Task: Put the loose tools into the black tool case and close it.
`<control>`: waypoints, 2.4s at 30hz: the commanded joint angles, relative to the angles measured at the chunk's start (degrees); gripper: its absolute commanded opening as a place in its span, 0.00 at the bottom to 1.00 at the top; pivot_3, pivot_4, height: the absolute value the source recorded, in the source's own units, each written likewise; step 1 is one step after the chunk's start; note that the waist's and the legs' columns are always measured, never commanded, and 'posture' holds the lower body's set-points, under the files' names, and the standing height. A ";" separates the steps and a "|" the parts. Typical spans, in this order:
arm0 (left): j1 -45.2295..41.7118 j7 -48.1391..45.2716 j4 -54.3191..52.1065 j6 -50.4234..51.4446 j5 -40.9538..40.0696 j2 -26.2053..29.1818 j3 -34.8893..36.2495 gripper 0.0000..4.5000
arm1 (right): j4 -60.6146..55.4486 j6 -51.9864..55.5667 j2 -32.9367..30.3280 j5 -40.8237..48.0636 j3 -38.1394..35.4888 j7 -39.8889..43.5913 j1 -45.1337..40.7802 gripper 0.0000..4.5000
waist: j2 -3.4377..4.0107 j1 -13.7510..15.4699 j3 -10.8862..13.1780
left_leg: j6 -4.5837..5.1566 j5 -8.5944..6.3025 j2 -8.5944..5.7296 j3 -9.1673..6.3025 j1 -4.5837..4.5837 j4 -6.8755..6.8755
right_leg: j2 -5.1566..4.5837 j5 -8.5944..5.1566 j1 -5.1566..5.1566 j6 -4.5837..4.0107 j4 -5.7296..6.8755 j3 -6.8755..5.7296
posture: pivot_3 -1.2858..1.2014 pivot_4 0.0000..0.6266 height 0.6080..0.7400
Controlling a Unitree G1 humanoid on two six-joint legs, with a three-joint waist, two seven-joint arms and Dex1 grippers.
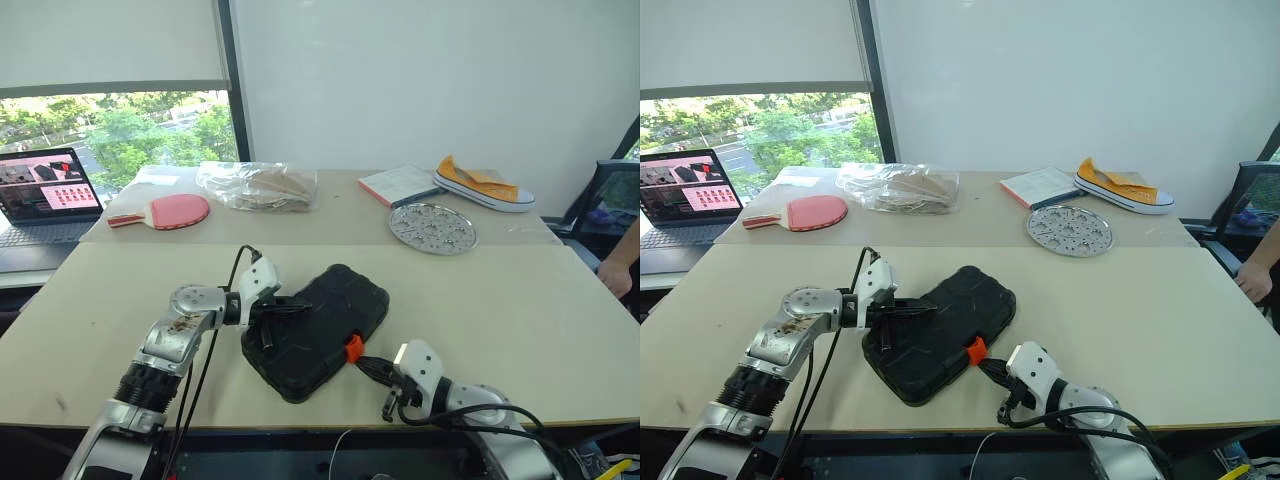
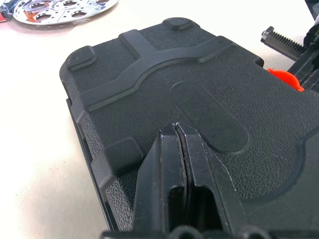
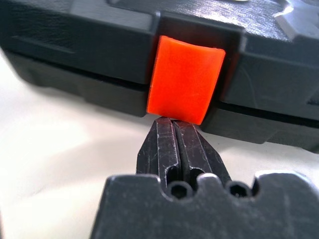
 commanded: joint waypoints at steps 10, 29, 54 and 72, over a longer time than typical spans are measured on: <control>2.05 0.15 3.81 -0.05 2.86 -0.85 -2.69 0.01 | -7.90 3.42 -5.98 7.11 -4.77 3.74 -2.11 0.00 | 0.13 0.05 -0.08 | 0.19 -0.11 0.03 -0.01 0.41 -0.09 | -0.08 -0.17 0.45 0.26 -0.09 -0.02 | 0.52 0.24 1.00; 2.25 0.18 4.04 -0.23 3.12 -0.43 -2.07 0.01 | -2.29 2.95 -3.63 2.91 1.28 3.38 -5.83 0.00 | 0.29 -0.05 -0.17 | 0.19 -0.11 0.05 -0.04 0.46 -0.19 | -0.15 -0.18 0.45 0.24 -0.08 -0.01 | 0.52 0.24 1.00; 1.86 -0.12 4.73 0.88 3.90 -0.77 -2.62 0.01 | 1.56 2.88 -1.44 -0.34 3.91 3.37 -10.31 0.00 | 0.33 -0.33 -0.19 | 0.11 -0.07 0.25 -0.03 0.41 -0.24 | -0.10 -0.30 0.37 0.37 -0.09 0.00 | 0.52 0.24 1.00; 2.10 -0.63 6.62 0.74 6.25 -0.69 -4.69 0.01 | 4.22 1.12 -1.42 -0.93 2.88 4.03 -14.24 0.00 | 0.34 -0.47 -0.18 | 0.07 -0.05 0.26 -0.02 0.41 -0.39 | -0.12 -0.31 0.32 0.38 -0.14 0.01 | 0.52 0.24 1.00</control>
